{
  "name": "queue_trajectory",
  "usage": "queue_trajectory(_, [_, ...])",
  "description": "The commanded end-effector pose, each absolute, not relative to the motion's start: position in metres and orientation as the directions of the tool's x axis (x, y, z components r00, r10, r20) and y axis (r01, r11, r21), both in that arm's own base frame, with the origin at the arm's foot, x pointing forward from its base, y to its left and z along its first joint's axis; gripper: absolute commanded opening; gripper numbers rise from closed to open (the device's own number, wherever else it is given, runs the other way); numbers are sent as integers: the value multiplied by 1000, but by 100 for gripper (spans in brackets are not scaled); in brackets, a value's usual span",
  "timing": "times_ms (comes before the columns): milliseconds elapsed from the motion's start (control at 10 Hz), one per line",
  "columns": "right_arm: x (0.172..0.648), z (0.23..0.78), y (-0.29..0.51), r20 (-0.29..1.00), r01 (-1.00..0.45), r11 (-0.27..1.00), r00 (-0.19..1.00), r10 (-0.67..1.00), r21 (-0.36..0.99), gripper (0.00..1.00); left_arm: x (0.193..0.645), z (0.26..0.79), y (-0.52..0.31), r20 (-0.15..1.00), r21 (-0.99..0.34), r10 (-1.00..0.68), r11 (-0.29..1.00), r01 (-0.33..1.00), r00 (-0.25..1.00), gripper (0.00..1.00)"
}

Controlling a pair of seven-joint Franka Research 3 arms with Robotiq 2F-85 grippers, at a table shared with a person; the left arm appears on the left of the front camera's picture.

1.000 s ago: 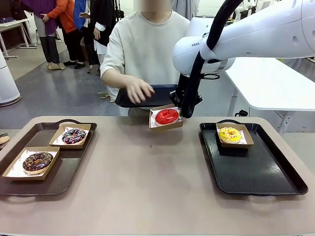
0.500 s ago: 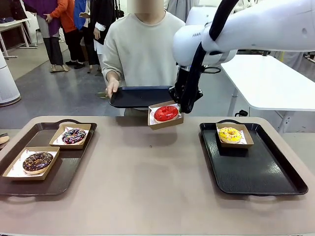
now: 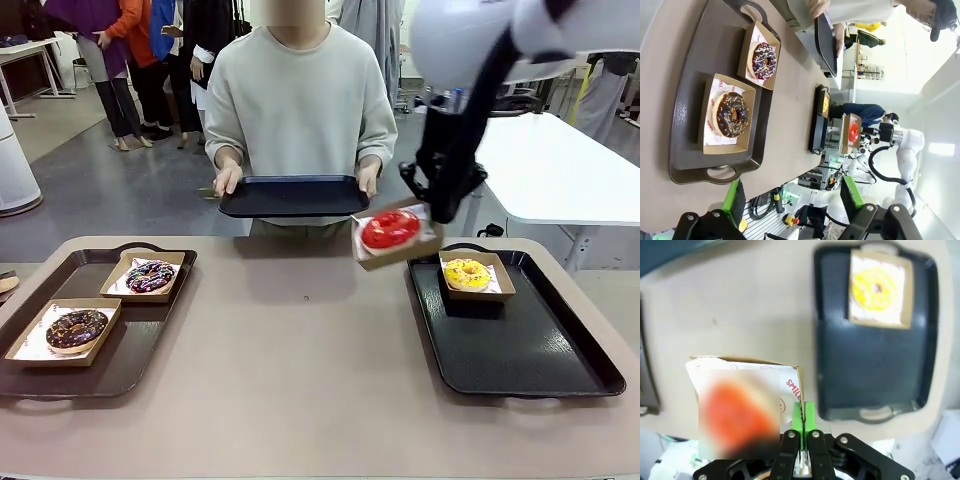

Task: Individually package the donuts and arrange them on the tray.
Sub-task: Place the picked Paper togo box on the Handle tray.

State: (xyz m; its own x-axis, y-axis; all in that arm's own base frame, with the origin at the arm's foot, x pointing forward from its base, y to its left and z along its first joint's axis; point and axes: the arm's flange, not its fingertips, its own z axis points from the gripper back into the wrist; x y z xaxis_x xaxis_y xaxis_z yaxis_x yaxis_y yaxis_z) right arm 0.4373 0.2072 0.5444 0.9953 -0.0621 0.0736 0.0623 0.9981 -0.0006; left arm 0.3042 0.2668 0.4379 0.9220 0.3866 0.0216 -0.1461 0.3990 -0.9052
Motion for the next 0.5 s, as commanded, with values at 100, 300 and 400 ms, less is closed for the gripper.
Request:
queue_trajectory(100, [383, 524, 163, 50, 52, 998, 997, -54, 45, 2, 303, 440, 267, 19, -907, 394, 393, -150, 919, 100])
queue_trajectory(300, [368, 506, 129, 41, 55, 994, 997, -59, 97, 2, 303, 440, 267, 19, -907, 394, 393, -150, 919, 100])
queue_trajectory(400, [364, 500, 119, 39, 62, 993, 997, -66, 104, 2, 303, 440, 267, 19, -907, 394, 393, -150, 919, 100])
